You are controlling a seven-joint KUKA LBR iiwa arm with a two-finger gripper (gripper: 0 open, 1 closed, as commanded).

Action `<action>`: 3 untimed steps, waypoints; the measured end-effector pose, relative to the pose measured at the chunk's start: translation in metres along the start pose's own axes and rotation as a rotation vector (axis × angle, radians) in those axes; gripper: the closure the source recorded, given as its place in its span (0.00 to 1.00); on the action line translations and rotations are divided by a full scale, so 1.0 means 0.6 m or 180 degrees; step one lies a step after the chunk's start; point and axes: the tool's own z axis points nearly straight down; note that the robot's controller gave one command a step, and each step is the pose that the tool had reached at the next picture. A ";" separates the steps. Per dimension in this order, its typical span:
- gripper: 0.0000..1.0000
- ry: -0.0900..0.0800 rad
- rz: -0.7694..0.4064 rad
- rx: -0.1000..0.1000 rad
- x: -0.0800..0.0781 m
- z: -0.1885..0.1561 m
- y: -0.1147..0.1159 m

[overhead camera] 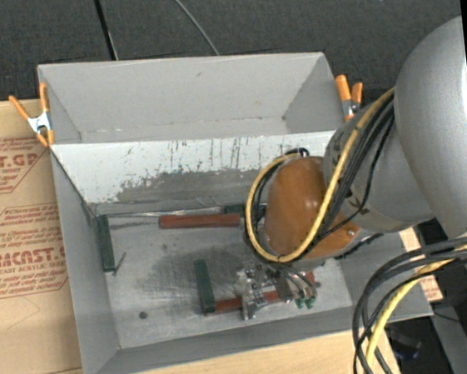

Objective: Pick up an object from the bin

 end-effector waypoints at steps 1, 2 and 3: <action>1.00 0.0000 -0.0001 0.0000 0.000 0.000 0.000; 1.00 -0.0050 0.0000 -0.0005 0.000 -0.185 0.000; 1.00 -0.0063 -0.0001 -0.0003 -0.003 -0.158 0.000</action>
Offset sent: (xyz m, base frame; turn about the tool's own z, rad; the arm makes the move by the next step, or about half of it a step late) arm 0.0001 -0.0001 0.1072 0.0000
